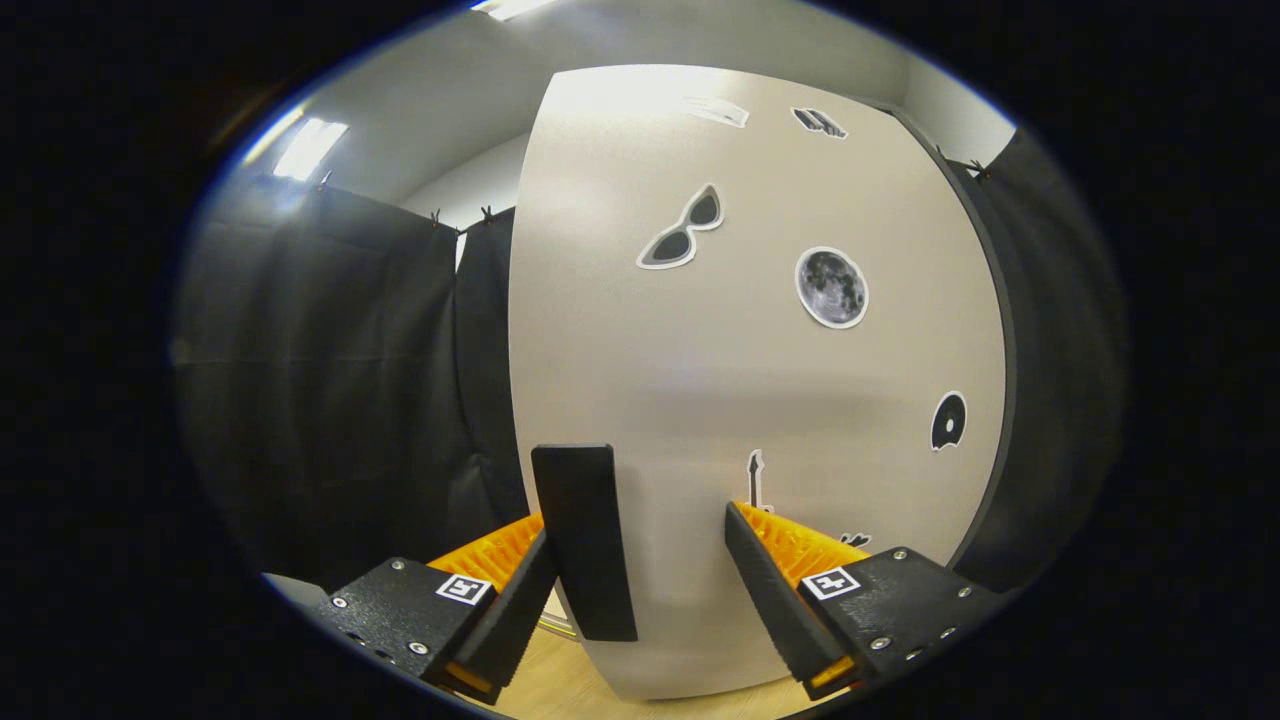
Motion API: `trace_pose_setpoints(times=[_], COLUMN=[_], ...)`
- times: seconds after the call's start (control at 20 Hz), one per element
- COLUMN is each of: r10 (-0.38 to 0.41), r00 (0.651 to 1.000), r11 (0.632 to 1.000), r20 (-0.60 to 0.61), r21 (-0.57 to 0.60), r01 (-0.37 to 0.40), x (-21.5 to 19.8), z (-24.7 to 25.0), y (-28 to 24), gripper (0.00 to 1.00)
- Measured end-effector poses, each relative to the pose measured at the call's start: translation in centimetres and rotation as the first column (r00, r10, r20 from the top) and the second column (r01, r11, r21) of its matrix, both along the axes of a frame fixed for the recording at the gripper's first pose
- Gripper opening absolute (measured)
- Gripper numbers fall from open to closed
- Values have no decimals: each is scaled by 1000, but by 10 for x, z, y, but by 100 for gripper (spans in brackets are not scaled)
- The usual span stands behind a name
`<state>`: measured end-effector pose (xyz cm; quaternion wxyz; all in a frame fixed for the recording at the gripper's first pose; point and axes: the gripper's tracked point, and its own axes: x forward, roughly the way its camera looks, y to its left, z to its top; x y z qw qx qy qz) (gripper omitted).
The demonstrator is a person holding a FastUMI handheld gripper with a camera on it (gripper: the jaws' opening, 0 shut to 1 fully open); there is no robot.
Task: Open the shoe cabinet door, grab the shoes and put them into the shoe cabinet, then close the shoe cabinet door.
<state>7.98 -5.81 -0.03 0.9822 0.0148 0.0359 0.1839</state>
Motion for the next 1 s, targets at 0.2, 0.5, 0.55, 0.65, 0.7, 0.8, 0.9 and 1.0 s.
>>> trace_pose_setpoints(times=[0.2, 0.5, 0.55, 0.65, 0.7, 0.8, 0.9, 1.0], r10=[-50, -122, -130, -145, -153, -164, -160, -161], r00=[998, 991, 990, 987, 986, 984, 986, 985], r11=[997, 988, 987, 984, 982, 981, 982, 982], r20=[29, 56, 59, 64, 66, 63, 54, 61], r21=[-64, -88, -89, -96, -101, -97, -96, -87], r01=[52, 127, 135, 151, 159, 170, 165, 166], x=[2, 4, 5, 7, 8, 9, 8, 8], z=[-4, -5, -4, -6, -6, -6, -7, -4], y=[0, -1, -1, -2, -3, -4, -5, -5], gripper=[97, 97, 98, 98, 98, 98, 97, 97])
